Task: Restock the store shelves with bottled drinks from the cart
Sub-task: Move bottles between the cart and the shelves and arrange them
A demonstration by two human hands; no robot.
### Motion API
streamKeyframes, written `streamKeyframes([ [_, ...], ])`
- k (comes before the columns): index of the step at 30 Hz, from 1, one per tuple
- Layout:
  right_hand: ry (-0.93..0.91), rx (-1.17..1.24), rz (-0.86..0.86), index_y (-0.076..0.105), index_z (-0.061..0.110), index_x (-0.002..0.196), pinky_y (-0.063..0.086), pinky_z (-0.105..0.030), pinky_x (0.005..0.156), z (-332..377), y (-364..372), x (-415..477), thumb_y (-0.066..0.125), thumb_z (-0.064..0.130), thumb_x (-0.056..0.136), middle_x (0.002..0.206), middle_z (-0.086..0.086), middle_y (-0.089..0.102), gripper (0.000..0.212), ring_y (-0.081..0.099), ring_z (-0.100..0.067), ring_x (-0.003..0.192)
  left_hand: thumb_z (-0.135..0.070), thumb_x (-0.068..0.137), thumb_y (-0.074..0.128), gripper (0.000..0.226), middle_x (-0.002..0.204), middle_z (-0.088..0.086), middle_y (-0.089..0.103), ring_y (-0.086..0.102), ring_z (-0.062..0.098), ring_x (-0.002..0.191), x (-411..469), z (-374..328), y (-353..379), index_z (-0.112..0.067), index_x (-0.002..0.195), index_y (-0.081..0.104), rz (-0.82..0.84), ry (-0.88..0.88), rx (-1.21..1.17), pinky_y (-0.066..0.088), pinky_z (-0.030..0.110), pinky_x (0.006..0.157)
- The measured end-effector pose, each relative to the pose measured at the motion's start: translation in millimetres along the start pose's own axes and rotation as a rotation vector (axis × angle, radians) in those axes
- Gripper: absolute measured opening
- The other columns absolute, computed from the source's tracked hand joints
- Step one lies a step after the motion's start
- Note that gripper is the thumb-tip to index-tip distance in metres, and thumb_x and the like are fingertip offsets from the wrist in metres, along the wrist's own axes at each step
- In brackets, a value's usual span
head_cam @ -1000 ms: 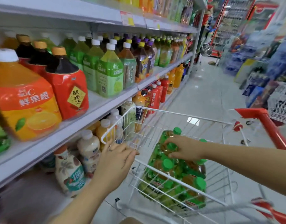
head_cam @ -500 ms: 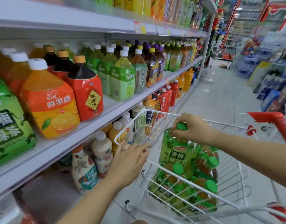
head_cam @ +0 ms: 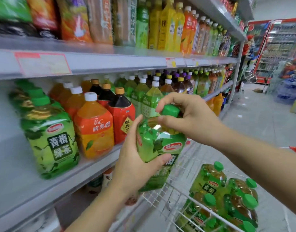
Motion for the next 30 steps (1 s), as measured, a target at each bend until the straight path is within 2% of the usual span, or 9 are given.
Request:
streamKeyframes([
  [3,-0.104,0.092,0.033,0.063,0.017,0.086,0.046,-0.015,0.059,31,35,26,0.069,0.003,0.081,0.072,0.016,0.061,0.016,0.055,0.002,0.063,-0.056,0.052,0.074,0.090,0.130,-0.045,0.032,0.035,-0.017,0.123,-12,-13,-63,-0.067,0.125,0.022,-0.216,0.087,0.117,0.031,0.005,0.096],
  [7,-0.217,0.217,0.073,0.065,0.027,0.093,0.052,-0.051,0.067,66,84,53,0.070,0.023,0.080,0.088,-0.015,0.065,0.015,0.059,-0.041,0.075,-0.053,0.054,0.076,0.090,0.125,-0.053,0.028,0.030,-0.024,0.120,-34,-27,-136,-0.063,0.126,0.024,-0.414,0.130,0.296,0.023,-0.005,0.091],
  [8,-0.233,0.253,0.065,0.065,0.032,0.093,0.051,-0.053,0.069,70,93,59,0.069,0.032,0.079,0.090,-0.018,0.065,0.015,0.058,-0.042,0.076,-0.056,0.053,0.073,0.088,0.126,-0.052,0.029,0.032,-0.023,0.119,-41,-29,-152,-0.066,0.125,0.023,-0.445,0.130,0.336,0.024,-0.004,0.093],
  [10,-0.222,0.348,0.022,0.065,0.033,0.090,0.051,-0.042,0.071,67,107,72,0.061,0.041,0.079,0.086,-0.006,0.068,0.014,0.061,-0.024,0.075,-0.059,0.053,0.070,0.088,0.125,-0.048,0.035,0.037,-0.021,0.117,-55,-31,-182,-0.069,0.125,0.021,-0.508,0.119,0.433,0.027,-0.001,0.093],
  [12,-0.186,0.371,0.002,0.065,0.032,0.088,0.050,-0.030,0.074,56,126,86,0.059,0.037,0.083,0.083,0.012,0.067,0.009,0.059,-0.004,0.078,-0.060,0.053,0.069,0.087,0.122,-0.042,0.040,0.041,-0.018,0.113,-67,-30,-210,-0.067,0.126,0.022,-0.569,0.100,0.500,0.030,0.000,0.093],
  [15,-0.147,0.077,0.033,0.064,0.023,0.107,0.045,-0.032,0.091,36,166,106,0.065,0.021,0.085,0.099,0.008,0.058,0.022,0.056,-0.009,0.096,-0.059,0.052,0.073,0.087,0.118,-0.048,0.037,0.041,-0.020,0.111,-79,-24,-244,-0.066,0.124,0.025,-0.655,0.051,0.506,0.032,0.002,0.094],
  [19,-0.115,-0.249,0.159,0.046,0.031,0.134,0.028,-0.030,0.106,23,215,121,0.063,0.033,0.083,0.137,-0.008,0.038,0.053,0.033,-0.026,0.129,-0.043,0.059,0.084,0.089,0.119,-0.040,0.040,0.041,-0.020,0.110,-84,-7,-267,-0.070,0.119,0.023,-0.691,0.010,0.494,0.034,0.008,0.092],
  [25,-0.133,-0.381,0.102,0.048,0.031,0.129,0.039,-0.037,0.091,17,240,120,0.048,0.050,0.086,0.115,-0.009,0.045,0.047,0.042,-0.027,0.109,-0.030,0.069,0.080,0.086,0.134,-0.018,0.042,0.044,0.001,0.121,-81,29,-293,-0.063,0.124,0.023,-0.821,-0.076,0.414,0.037,0.026,0.103],
  [30,-0.157,-0.405,0.005,0.051,0.028,0.125,0.039,-0.039,0.088,17,241,117,0.034,0.056,0.082,0.114,-0.009,0.049,0.053,0.044,-0.027,0.105,-0.026,0.073,0.078,0.086,0.122,-0.034,0.034,0.036,-0.023,0.105,-67,58,-303,-0.051,0.133,0.021,-0.793,-0.136,0.354,0.030,0.012,0.094],
])
Point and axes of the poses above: each hand's wrist, its own x-axis towards the middle knuckle, its own y-axis out of the palm, z = x × y, the point moved 10 cm from there along x, towards the middle knuckle
